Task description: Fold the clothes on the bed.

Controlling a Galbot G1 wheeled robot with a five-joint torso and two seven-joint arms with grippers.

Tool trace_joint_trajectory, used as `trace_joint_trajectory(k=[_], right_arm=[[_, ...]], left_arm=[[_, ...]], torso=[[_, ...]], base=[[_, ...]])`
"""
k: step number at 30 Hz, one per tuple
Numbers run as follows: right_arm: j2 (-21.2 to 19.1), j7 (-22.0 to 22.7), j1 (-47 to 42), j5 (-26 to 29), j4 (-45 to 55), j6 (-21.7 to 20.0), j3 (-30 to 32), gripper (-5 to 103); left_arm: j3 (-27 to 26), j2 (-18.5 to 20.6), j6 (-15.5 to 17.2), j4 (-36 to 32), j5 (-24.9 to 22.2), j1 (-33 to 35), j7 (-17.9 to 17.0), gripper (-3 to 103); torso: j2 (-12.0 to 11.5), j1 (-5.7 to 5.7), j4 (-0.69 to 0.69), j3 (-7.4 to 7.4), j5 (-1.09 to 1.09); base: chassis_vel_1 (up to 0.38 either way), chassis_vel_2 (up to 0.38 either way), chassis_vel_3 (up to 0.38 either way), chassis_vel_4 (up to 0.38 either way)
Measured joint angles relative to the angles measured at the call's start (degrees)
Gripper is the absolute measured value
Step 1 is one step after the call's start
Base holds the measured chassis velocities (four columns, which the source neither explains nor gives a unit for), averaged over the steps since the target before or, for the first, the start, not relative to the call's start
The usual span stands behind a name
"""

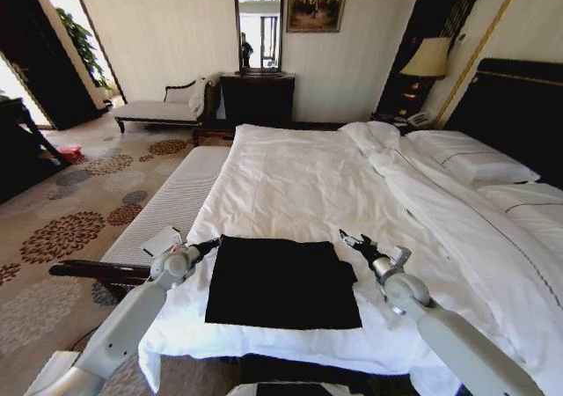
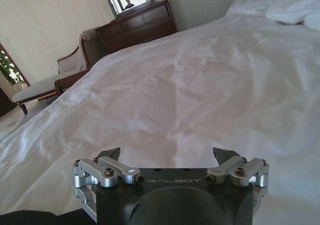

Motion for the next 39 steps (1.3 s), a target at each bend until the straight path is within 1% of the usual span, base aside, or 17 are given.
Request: trace_joint_trajectory(k=[3, 6, 10, 18, 20, 21, 23, 24, 25, 26, 27, 30, 32, 35, 36, 39], right_arm=[[0.43, -1.18, 2.77, 3.42, -2.1, -3.15, -2.75, 100], [0.81, -1.77, 3.79, 4.11, -3.27, -4.19, -3.71, 100], [1.82, -3.5, 6.38, 4.5, -7.81, -6.71, -6.23, 100], [3.18, -4.76, 7.97, 4.54, -12.19, -7.89, -7.07, 100], [3.26, -6.12, 8.08, 4.81, -13.11, -7.86, -7.11, 102], [3.26, -7.28, 8.09, 5.16, -13.32, -7.82, -7.0, 100], [3.26, -8.12, 8.08, 5.41, -13.38, -7.78, -6.91, 100], [3.25, -9.78, 8.06, 5.79, -13.4, -7.64, -6.75, 91], [3.21, -11.21, 8.02, 5.99, -13.39, -7.48, -6.66, 91], [3.16, -12.28, 8.0, 6.02, -13.4, -7.26, -6.64, 86], [3.16, -12.28, 8.0, 6.02, -13.4, -7.26, -6.64, 86], [3.11, -14.25, 8.04, 5.85, -13.45, -6.8, -6.72, 70], [3.1, -14.7, 8.08, 5.76, -13.55, -6.75, -6.75, 70], [2.74, -16.33, 8.11, 5.16, -13.91, -6.66, -6.76, 53], [2.74, -16.33, 8.11, 5.16, -13.91, -6.66, -6.76, 53], [1.9, -18.15, 7.52, 4.66, -13.79, -7.03, -6.29, 37]], left_arm=[[-0.37, 1.01, -0.18, -0.43, -0.02, 0.34, -0.02, 1], [-0.44, 1.35, -0.26, -0.63, -0.02, 0.63, -0.03, 1], [-0.53, 1.24, -0.43, -1.3, 0.27, 1.35, -0.28, 1], [-0.25, 1.33, -0.49, -1.51, 0.46, 1.41, -0.36, 1], [-0.07, 1.4, -0.53, -1.37, 0.52, 1.13, -0.36, 1], [0.05, 1.46, -0.57, -1.29, 0.64, 1.04, -0.36, 1], [0.1, 1.47, -0.6, -1.23, 0.71, 1.0, -0.36, 1], [0.24, 1.51, -0.66, -1.07, 0.95, 0.93, -0.35, 1], [0.33, 1.52, -0.72, -0.95, 1.13, 0.9, -0.34, 1], [0.41, 1.52, -0.78, -0.85, 1.29, 0.9, -0.31, 1], [0.41, 1.52, -0.78, -0.85, 1.29, 0.9, -0.31, 1], [0.57, 1.52, -0.94, -0.77, 1.67, 0.9, -0.27, 1], [0.58, 1.51, -1.01, -0.77, 1.72, 0.89, -0.25, 1], [0.53, 1.53, -1.09, -0.81, 1.72, 0.79, -0.23, 1], [0.53, 1.53, -1.09, -0.81, 1.72, 0.79, -0.23, 1], [0.34, 1.76, -1.25, -1.01, 1.74, 0.81, -0.16, 1]], torso=[[0.0, 0.0, 0.0, 0.0, 0.01], [0.0, 0.0, 0.02, 0.0, 0.02], [0.0, 0.0, 0.01, 0.0, 0.01], [0.0, 0.0, 0.02, 0.0, 0.01], [0.0, 0.0, 0.0, -0.01, 0.0], [0.0, 0.0, -0.02, -0.01, 0.01], [0.0, 0.0, -0.02, -0.01, 0.01], [0.0, 0.0, -0.01, -0.01, 0.02], [0.0, 0.0, 0.0, 0.0, 0.02], [0.0, 0.0, 0.0, 0.0, 0.02], [0.0, 0.0, 0.0, 0.0, 0.02], [0.0, 0.0, 0.01, 0.0, 0.02], [0.0, 0.0, 0.01, 0.0, 0.02], [0.0, 0.0, 0.0, 0.0, 0.02], [0.0, 0.0, 0.0, 0.0, 0.02], [0.0, 0.0, 0.0, 0.0, 0.02]], base=[[0.0, 0.0, 0.0, 0.0], [0.0, 0.0, 0.0, 0.0], [0.0, 0.0, 0.0, 0.0], [0.0, 0.0, 0.0, 0.0], [0.0, 0.0, 0.0, 0.0], [0.0, 0.0, 0.0, 0.0], [0.0, 0.0, 0.0, 0.0], [0.0, 0.0, 0.0, 0.0], [0.0, 0.0, 0.0, 0.0], [0.0, 0.0, 0.0, 0.0], [0.0, 0.0, 0.0, 0.0], [0.0, 0.0, 0.0, 0.0], [0.0, 0.0, 0.0, 0.0], [0.0, 0.0, 0.0, 0.0], [0.0, 0.0, 0.0, 0.0], [0.0, 0.0, 0.0, 0.0]])
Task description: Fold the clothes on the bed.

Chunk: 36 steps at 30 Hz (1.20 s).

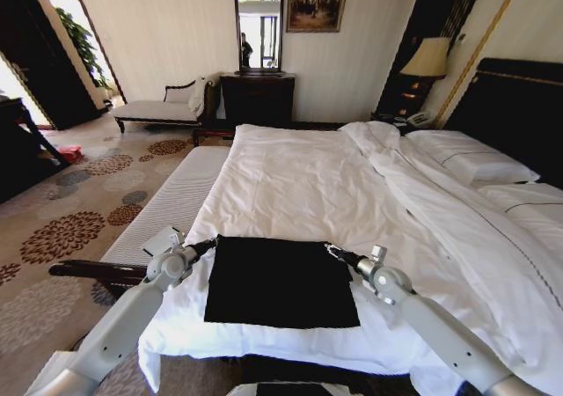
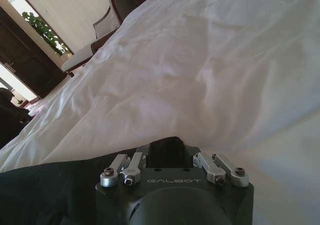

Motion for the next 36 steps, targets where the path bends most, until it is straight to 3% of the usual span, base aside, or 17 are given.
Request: trace_joint_trajectory(k=[1, 3, 6, 7, 10, 17, 20, 23, 29, 36], right_arm=[[-0.25, -0.54, -0.3, 0.01, 0.25, -0.37, 0.24, 32], [-0.36, -0.9, -0.47, 0.02, 0.39, -0.58, 0.37, 32], [-0.5, -2.6, -0.96, 0.03, 0.65, -0.86, 0.73, 15], [-0.5, -2.6, -0.96, 0.03, 0.65, -0.86, 0.73, 15], [-0.5, -2.84, -1.33, -0.02, 0.93, -0.89, 1.04, 2], [-0.65, -4.96, -1.73, -1.03, 0.92, 0.66, 1.84, 0], [-0.24, -9.42, -1.47, -1.83, -0.1, 5.14, 3.72, 0], [0.02, -10.91, -0.9, -1.15, -0.41, 7.5, 5.03, 0], [-0.2, -11.92, -0.22, 2.27, 0.61, 11.1, 8.33, 0], [0.65, -12.77, -1.13, 1.78, 0.5, 14.05, 9.24, 0]], left_arm=[[-0.02, 0.04, -0.05, -0.03, 0.12, 0.04, 0.01, 1], [-0.02, 0.04, -0.12, -0.03, 0.28, 0.07, 0.02, 1], [-0.02, -0.09, -0.35, -0.04, 0.76, 0.11, 0.05, 1], [-0.02, -0.09, -0.35, -0.04, 0.76, 0.11, 0.05, 1], [-0.02, -0.3, -0.48, -0.28, 1.01, 0.18, -0.04, 1], [-0.15, -0.34, -0.77, -0.64, 1.07, 0.23, -0.09, 1], [-0.75, -0.72, -1.97, -1.07, 0.85, -0.14, -0.1, 1], [-1.48, -1.09, -2.66, -1.32, 0.11, -1.04, -0.16, 1], [-3.26, -1.41, -3.29, -0.96, -3.32, -5.24, -0.81, 1], [-3.14, -0.63, -3.41, -1.38, -3.63, -5.93, -0.71, 1]], torso=[[0.0, 0.0, -0.01, 0.0, 0.0], [0.0, 0.0, -0.01, 0.0, 0.0], [0.0, -0.01, 0.0, 0.0, 0.0], [0.0, -0.01, 0.0, 0.0, 0.0], [-0.01, 0.0, 0.01, 0.0, 0.0], [0.0, 0.0, 0.0, 0.0, 0.0], [-0.01, 0.0, 0.01, 0.0, 0.01], [0.0, 0.0, 0.01, 0.0, 0.0], [0.0, 0.0, 0.0, 0.0, 0.0], [0.0, 0.0, 0.0, 0.0, 0.0]], base=[[0.0, 0.0, 0.0, 0.0], [0.0, 0.0, 0.0, 0.0], [0.0, 0.0, 0.0, 0.0], [0.0, 0.0, 0.0, 0.0], [0.0, 0.0, 0.0, 0.0], [0.0, 0.0, 0.0, 0.0], [0.0, 0.0, 0.0, 0.0], [0.0, 0.0, 0.0, 0.0], [0.0, 0.0, 0.0, 0.0], [0.0, 0.0, 0.0, 0.0]])
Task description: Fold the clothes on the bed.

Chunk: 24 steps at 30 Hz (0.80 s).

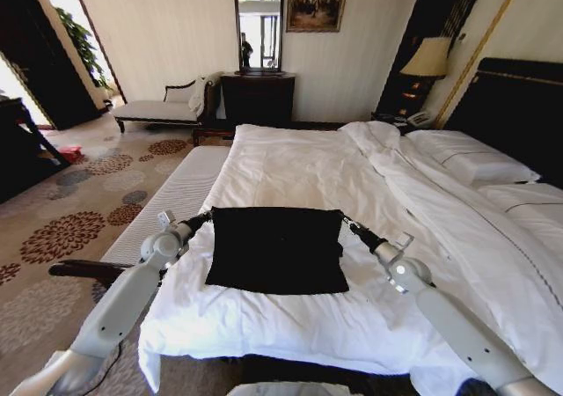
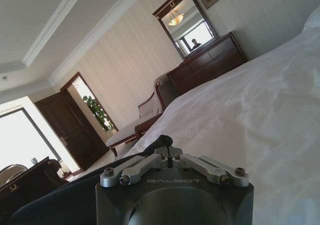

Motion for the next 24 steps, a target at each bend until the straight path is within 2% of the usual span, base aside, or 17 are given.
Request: trace_joint_trajectory(k=[4, 9, 12, 19, 23, 24], right_arm=[[0.31, -0.13, -0.64, 0.24, 1.84, 1.59, 1.05, 0], [0.27, -1.75, -2.99, 1.75, 7.21, 3.85, 4.13, 0], [0.77, -4.23, -5.41, 1.94, 9.55, 5.66, 6.56, 0], [1.85, -7.74, -7.31, 2.22, 9.48, 7.56, 9.0, 0], [2.73, -12.84, -8.16, 3.58, 8.98, 8.85, 9.87, 0], [2.73, -12.84, -8.16, 3.58, 8.98, 8.85, 9.87, 0]], left_arm=[[-1.0, 0.53, -0.3, -2.15, -0.12, 1.38, 0.15, 1], [-3.68, 2.11, -1.27, -7.93, -2.22, 4.1, 1.18, 1], [-5.66, 2.48, -2.54, -10.77, -3.87, 5.23, 2.66, 1], [-6.88, 1.83, -4.3, -11.05, -4.44, 5.98, 4.92, 1], [-7.1, 0.91, -5.81, -10.66, -4.31, 6.11, 6.86, 1], [-7.1, 0.91, -5.81, -10.66, -4.31, 6.11, 6.86, 1]], torso=[[0.0, 0.0, 0.0, 0.0, 0.0], [0.0, 0.0, 0.02, -0.01, -0.01], [0.01, -0.01, 0.01, -0.01, -0.01], [0.0, 0.0, 0.0, -0.01, -0.01], [0.01, -0.01, -0.01, -0.01, -0.01], [0.01, -0.01, -0.01, -0.01, -0.01]], base=[[0.0, 0.0, 0.0, 0.0], [0.0, 0.0, 0.0, 0.0], [0.0, 0.0, 0.0, 0.0], [0.0, 0.0, 0.0, 0.0], [0.0, 0.0, 0.0, 0.0], [0.0, 0.0, 0.0, 0.0]])
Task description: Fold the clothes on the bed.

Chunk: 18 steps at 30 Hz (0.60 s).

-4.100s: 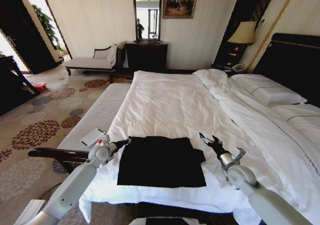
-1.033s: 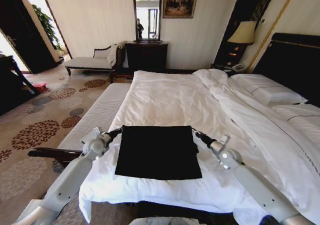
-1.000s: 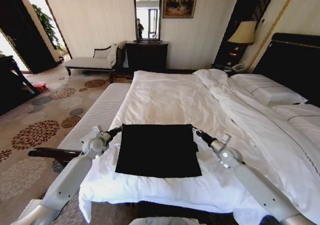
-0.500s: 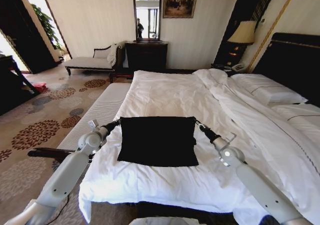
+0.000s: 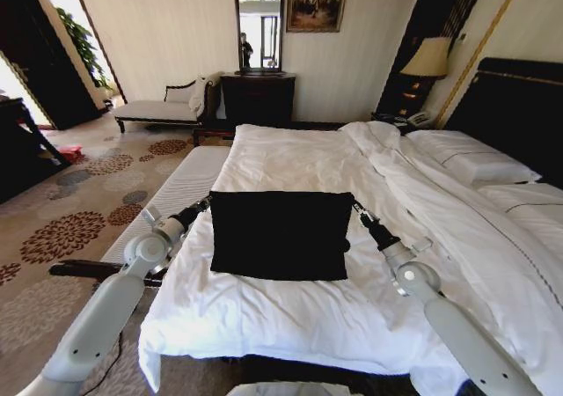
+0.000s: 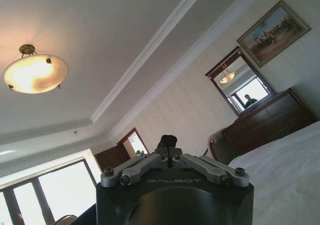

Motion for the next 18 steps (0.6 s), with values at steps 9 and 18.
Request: trace_joint_trajectory(k=[9, 18], right_arm=[[1.16, -1.38, 2.86, -1.16, -5.27, 0.31, -2.05, 0], [3.54, -0.36, 15.91, -4.63, -19.82, 1.21, -13.34, 0]], left_arm=[[1.38, -0.87, -0.72, 3.29, 0.91, -1.34, 0.57, 1], [6.21, -4.92, -1.08, 14.48, 5.39, -8.2, 0.45, 1]], torso=[[0.0, 0.0, 0.02, 0.0, 0.0], [-0.01, 0.01, 0.01, 0.02, 0.01]], base=[[0.0, 0.0, 0.0, 0.0], [0.0, 0.0, 0.0, 0.0]])
